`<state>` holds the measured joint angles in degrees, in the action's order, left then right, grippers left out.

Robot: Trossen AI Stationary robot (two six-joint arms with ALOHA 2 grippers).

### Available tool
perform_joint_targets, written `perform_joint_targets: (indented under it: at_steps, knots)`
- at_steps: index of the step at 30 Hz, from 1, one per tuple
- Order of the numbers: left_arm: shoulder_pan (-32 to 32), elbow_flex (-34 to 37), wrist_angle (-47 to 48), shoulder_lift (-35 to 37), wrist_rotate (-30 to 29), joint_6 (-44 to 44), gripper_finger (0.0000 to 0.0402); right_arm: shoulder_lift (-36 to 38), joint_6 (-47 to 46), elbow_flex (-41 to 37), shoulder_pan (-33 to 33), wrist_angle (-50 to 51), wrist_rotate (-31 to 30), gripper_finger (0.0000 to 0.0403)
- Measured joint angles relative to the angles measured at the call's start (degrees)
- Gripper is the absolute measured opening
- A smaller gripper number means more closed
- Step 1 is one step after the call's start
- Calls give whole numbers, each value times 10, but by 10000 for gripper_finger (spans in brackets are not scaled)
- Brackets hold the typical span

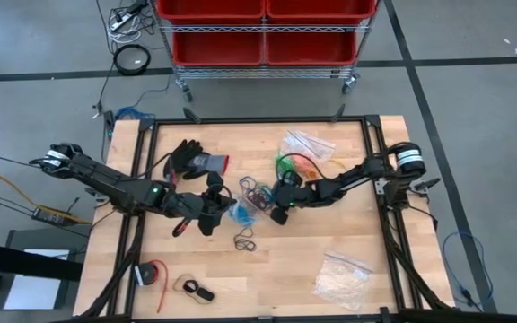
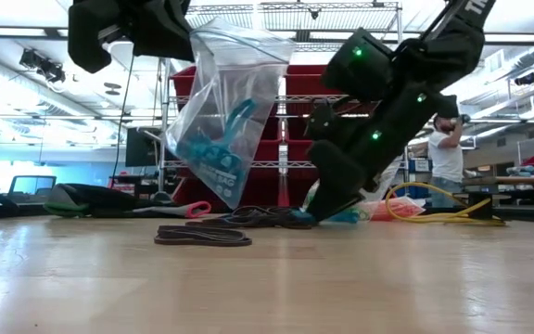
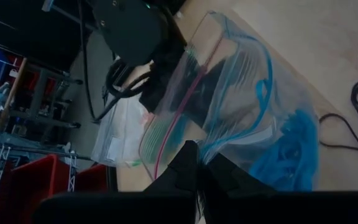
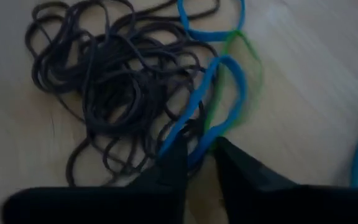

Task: Sort rubber bands
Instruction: Put the blue rubber band into the transparent zip bag

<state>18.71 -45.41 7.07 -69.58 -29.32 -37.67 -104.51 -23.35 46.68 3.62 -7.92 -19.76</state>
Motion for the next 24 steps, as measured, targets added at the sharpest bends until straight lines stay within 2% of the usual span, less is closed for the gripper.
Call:
perform_joint_targets:
  at_steps: [2,4,18,24]
  knots:
    - [0,0,-1,0,0,0,12,9,0,-1,0,15,-1,27]
    - [1,0,0,0,0,0,12,23,2,-2,0,31,-1,9]
    - [1,0,-1,-1,0,0,12,211,9,-2,25,91,-3,3]
    - [1,0,-1,-1,0,0,12,262,0,-2,40,106,-1,6]
